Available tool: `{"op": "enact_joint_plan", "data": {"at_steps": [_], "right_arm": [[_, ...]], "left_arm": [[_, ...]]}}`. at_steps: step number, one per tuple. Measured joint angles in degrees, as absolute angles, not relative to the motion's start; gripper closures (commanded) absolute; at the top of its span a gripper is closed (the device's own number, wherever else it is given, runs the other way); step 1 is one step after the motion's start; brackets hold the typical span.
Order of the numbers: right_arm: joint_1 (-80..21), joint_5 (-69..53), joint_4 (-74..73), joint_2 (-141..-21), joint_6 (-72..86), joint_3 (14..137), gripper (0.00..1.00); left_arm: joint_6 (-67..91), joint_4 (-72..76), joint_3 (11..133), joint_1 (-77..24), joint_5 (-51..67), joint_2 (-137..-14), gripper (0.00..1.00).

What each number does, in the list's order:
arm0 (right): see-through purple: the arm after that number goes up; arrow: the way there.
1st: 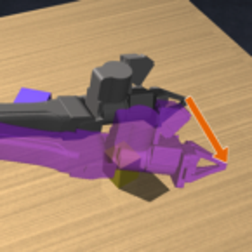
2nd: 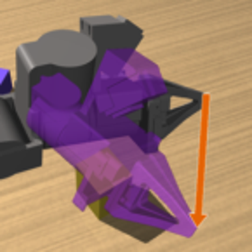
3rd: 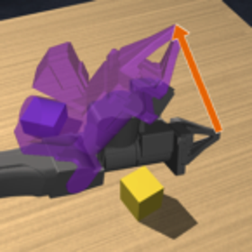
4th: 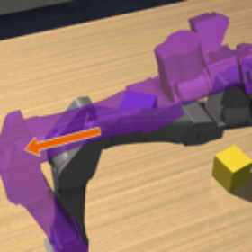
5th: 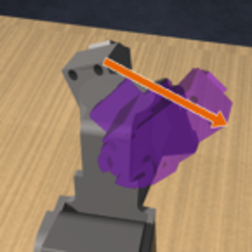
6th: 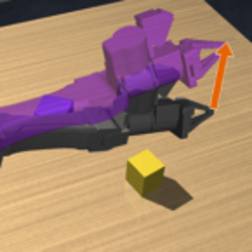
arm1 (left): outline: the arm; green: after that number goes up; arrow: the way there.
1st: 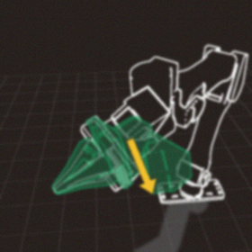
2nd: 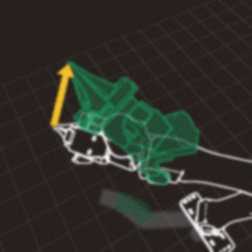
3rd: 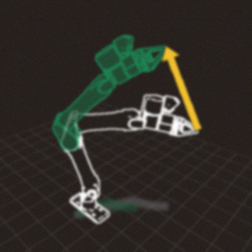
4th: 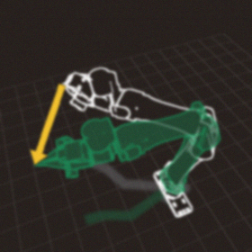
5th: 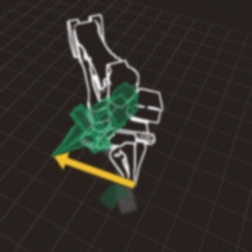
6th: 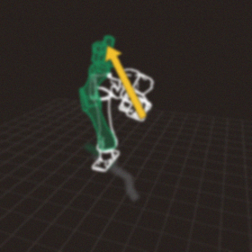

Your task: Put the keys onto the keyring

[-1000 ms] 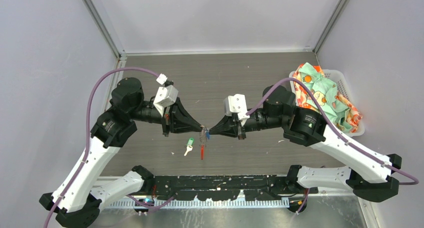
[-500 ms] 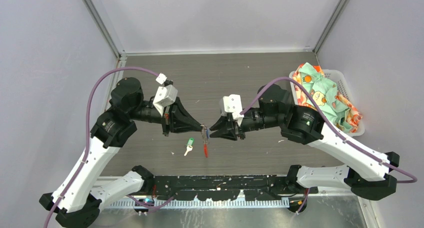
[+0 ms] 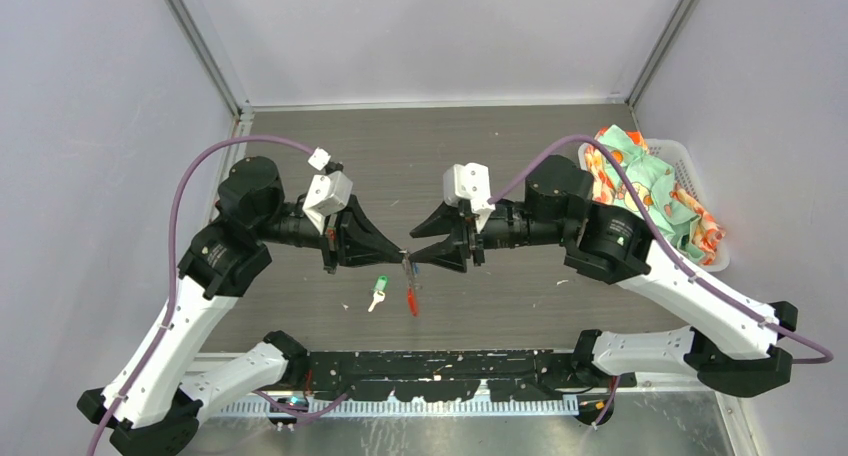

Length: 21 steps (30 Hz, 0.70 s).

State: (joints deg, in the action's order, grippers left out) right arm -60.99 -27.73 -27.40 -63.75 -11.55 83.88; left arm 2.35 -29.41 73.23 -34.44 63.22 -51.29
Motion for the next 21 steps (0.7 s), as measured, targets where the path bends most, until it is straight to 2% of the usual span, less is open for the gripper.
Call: {"op": "enact_joint_plan", "data": {"at_steps": [3,9,11,13,18,19,21], "right_arm": [[-61.0,-28.2,-26.3,-64.8,-10.2,83.6,0.66],[-61.0,-29.5,-25.6,-65.3,-8.7,83.5,0.94],[-61.0,-29.9,-25.7,-65.3,-8.4,83.5,0.93],[-61.0,-30.3,-25.9,-65.4,-8.2,83.6,0.87],[-61.0,-31.0,-28.1,-66.9,-7.6,85.1,0.85],[-61.0,-31.0,-28.4,-67.2,-7.5,85.2,0.85],[-61.0,-31.0,-28.9,-67.5,-7.2,85.2,0.98]], "left_arm": [[2.3,-29.4,73.2,-34.4,63.0,-51.2,1.00],[2.1,-29.4,73.1,-34.4,62.6,-50.9,1.00],[2.0,-29.4,73.0,-34.4,62.6,-50.7,1.00],[1.9,-29.5,72.9,-34.4,62.6,-50.6,1.00],[1.9,-29.6,72.8,-34.4,62.5,-50.6,1.00],[1.9,-29.5,72.8,-34.4,62.6,-50.6,1.00],[1.9,-29.8,72.8,-34.4,62.5,-50.6,1.00]]}}
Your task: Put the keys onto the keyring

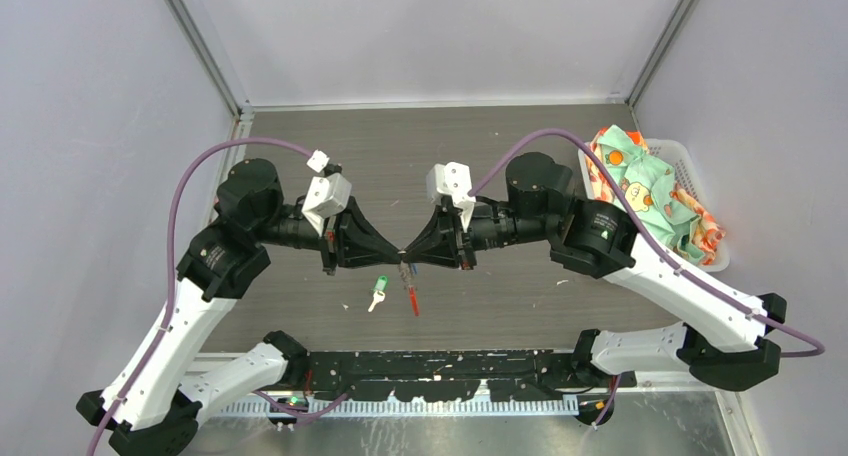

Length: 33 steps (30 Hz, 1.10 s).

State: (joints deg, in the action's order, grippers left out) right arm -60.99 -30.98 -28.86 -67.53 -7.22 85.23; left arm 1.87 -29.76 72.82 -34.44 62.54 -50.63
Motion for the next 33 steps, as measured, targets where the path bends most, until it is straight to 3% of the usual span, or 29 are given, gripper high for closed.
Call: {"op": "enact_joint_plan", "data": {"at_steps": [4,8,10,20,30,33], "right_arm": [[-61.0,-30.7,-29.4,-67.6,-6.9,85.5,0.99],[-61.0,-29.3,-33.2,-68.8,-6.9,88.2,0.99],[-60.9,-28.2,-37.0,-70.2,-7.0,91.0,0.99],[-60.9,-26.0,-56.2,-81.4,-8.0,108.3,0.99],[-60.9,-26.0,-64.5,-87.3,-8.8,115.0,0.99],[-60.9,-26.0,-65.4,-87.7,-8.8,116.2,0.99]], "left_arm": [[1.3,-29.8,72.8,-34.4,62.4,-50.6,1.00],[-3.0,-31.4,72.8,-34.5,61.5,-50.5,0.64],[-7.2,-35.2,72.9,-34.5,60.1,-50.4,0.60],[-23.2,-48.4,79.8,-34.5,56.3,-54.3,0.72],[-24.8,-49.8,79.8,-34.5,56.8,-55.4,0.84],[-25.6,-50.2,79.8,-34.5,56.8,-55.6,0.84]]}}
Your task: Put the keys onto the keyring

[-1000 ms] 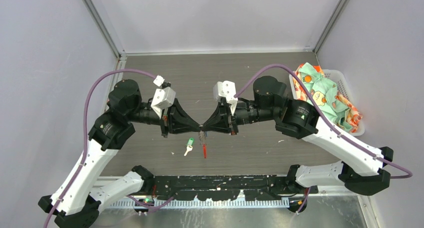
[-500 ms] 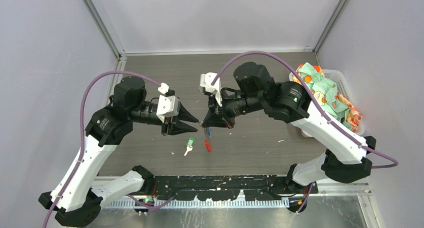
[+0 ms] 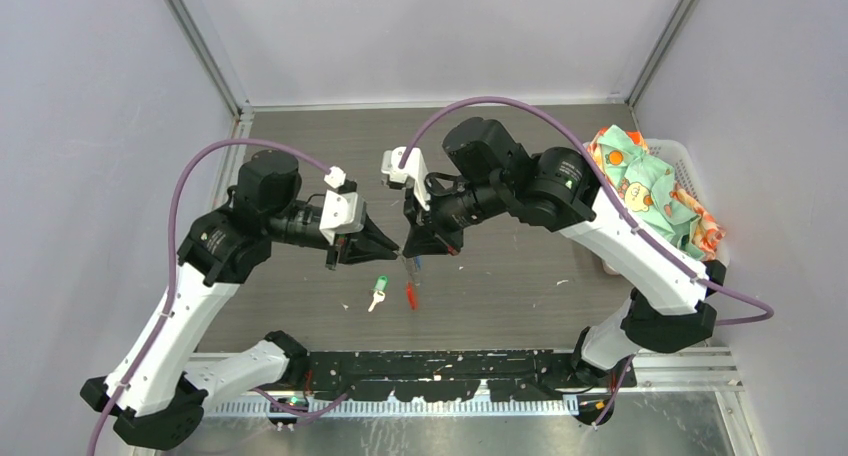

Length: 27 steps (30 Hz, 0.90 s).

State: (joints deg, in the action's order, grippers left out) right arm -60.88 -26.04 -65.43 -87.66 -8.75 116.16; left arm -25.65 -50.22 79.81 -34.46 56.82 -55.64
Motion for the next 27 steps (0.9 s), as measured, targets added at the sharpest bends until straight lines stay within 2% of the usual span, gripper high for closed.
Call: {"op": "enact_joint_plan", "data": {"at_steps": [3,9,12,17,21,22,25,27], "right_arm": [[-60.9,-26.0,-65.8,-88.4,-8.7,117.6,0.99],[-60.9,-26.1,-66.3,-90.2,-8.5,119.2,0.99],[-60.9,-26.1,-66.7,-90.8,-8.4,119.4,0.99],[-60.9,-26.1,-67.4,-90.9,-8.4,119.5,0.99],[-60.9,-26.1,-68.1,-91.6,-8.5,120.2,0.99],[-61.0,-26.1,-68.4,-91.9,-8.5,120.6,0.96],[-61.0,-26.1,-68.8,-92.3,-8.3,121.0,0.77],[-61.0,-26.0,-68.4,-92.2,-7.6,120.9,0.71]], "left_arm": [[-26.4,-50.7,79.8,-34.5,56.6,-55.9,0.77],[-27.3,-51.3,79.8,-34.5,56.4,-56.8,0.78],[-27.5,-51.5,79.8,-34.6,55.9,-57.0,0.81],[-29.0,-52.9,79.9,-34.7,55.4,-57.0,0.98],[-29.5,-53.8,80.1,-34.8,54.8,-57.0,1.00],[-29.5,-54.0,80.2,-34.8,54.6,-57.0,1.00],[-29.0,-54.3,80.4,-34.9,54.2,-57.2,0.99],[-27.2,-53.6,80.4,-34.9,53.9,-57.3,1.00]]}}
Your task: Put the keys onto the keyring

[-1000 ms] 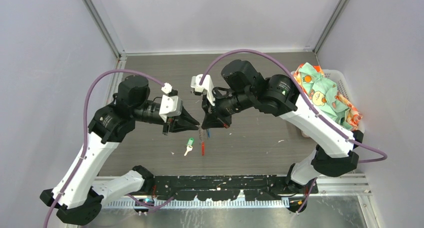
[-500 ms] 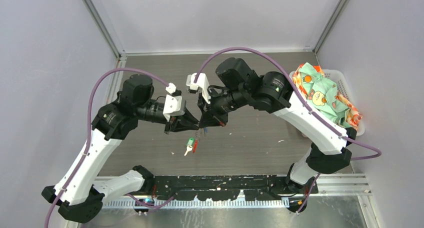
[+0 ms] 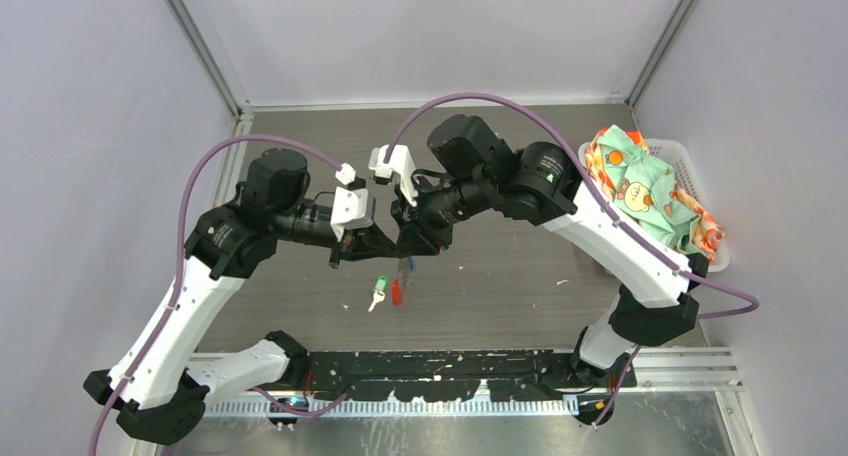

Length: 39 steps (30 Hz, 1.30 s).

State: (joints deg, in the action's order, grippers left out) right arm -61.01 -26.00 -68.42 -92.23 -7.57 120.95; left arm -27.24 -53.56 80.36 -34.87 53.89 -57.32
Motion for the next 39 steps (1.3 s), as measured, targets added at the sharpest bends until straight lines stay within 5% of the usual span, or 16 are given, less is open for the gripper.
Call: {"op": "enact_joint_plan", "data": {"at_steps": [4,17,28,32,36,39], "right_arm": [[-60.9,-25.0,-61.1,-88.5,-5.9,115.0,0.63],[-59.4,-22.7,-34.2,-58.2,-2.5,85.6,0.65],[-59.4,-22.3,-23.3,-60.0,-0.9,81.2,0.67],[-59.4,-23.2,-22.7,-62.5,0.3,81.2,0.77],[-59.4,-24.3,-22.2,-62.7,1.1,81.2,0.98],[-59.4,-24.6,-21.9,-62.6,1.7,81.2,0.99]], "left_arm": [[-20.9,-49.3,78.2,-34.9,53.9,-56.7,1.00],[4.3,-26.3,73.3,-34.9,59.5,-54.1,1.00],[8.4,-22.9,73.3,-34.9,61.5,-54.1,1.00],[8.5,-22.9,73.3,-34.9,61.6,-54.1,1.00],[8.5,-22.9,73.3,-34.9,61.6,-54.1,1.00],[8.4,-22.8,73.3,-34.9,61.6,-53.8,1.00]]}}
